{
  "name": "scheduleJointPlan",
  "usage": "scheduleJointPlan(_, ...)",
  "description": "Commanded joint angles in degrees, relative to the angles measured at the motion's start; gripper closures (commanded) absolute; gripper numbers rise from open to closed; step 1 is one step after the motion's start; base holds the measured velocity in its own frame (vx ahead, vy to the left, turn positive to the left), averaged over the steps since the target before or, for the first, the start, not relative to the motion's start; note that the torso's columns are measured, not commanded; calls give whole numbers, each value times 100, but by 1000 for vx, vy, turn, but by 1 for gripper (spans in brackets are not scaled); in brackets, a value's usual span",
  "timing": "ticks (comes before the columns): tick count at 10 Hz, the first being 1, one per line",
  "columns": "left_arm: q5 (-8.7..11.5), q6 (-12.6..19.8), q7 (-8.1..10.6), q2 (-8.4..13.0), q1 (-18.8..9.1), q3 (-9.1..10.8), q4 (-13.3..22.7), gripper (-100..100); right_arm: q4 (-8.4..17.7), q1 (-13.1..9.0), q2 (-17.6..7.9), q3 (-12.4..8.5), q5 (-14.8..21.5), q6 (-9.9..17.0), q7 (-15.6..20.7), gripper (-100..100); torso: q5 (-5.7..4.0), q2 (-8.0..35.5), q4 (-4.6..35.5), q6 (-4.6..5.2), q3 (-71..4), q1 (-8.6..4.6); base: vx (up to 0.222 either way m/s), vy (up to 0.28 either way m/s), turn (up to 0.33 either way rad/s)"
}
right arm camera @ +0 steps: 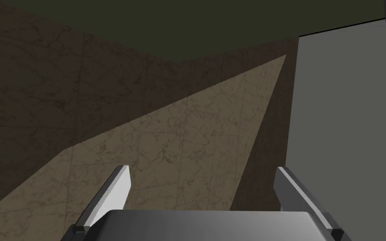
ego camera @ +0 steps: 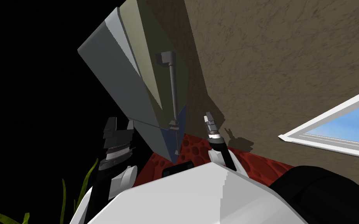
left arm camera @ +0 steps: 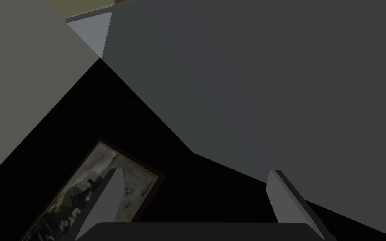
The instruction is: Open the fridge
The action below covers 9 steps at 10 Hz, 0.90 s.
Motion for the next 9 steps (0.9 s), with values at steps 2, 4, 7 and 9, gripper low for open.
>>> scheduleJointPlan(2,0,0,0,0,0,0,0,0,0,0,0,0,0,0,0,0,0,597,600,0,-1200,0,0,0,0)
scheduleJointPlan(4,0,0,0,0,0,0,-1,0,-1,0,0,0,0,0,0,0,0,1422,1424,0,-2850,0,0,0,0)
scheduleJointPlan(7,0,0,0,0,0,0,-1,0,-2,0,0,0,0,-1,0,0,0,2693,2691,0,-5381,0,0,0,0)
scheduleJointPlan(9,0,-1,0,0,0,0,-2,0,-2,0,0,0,0,-1,0,0,0,3539,3537,0,-7073,0,0,0,0)
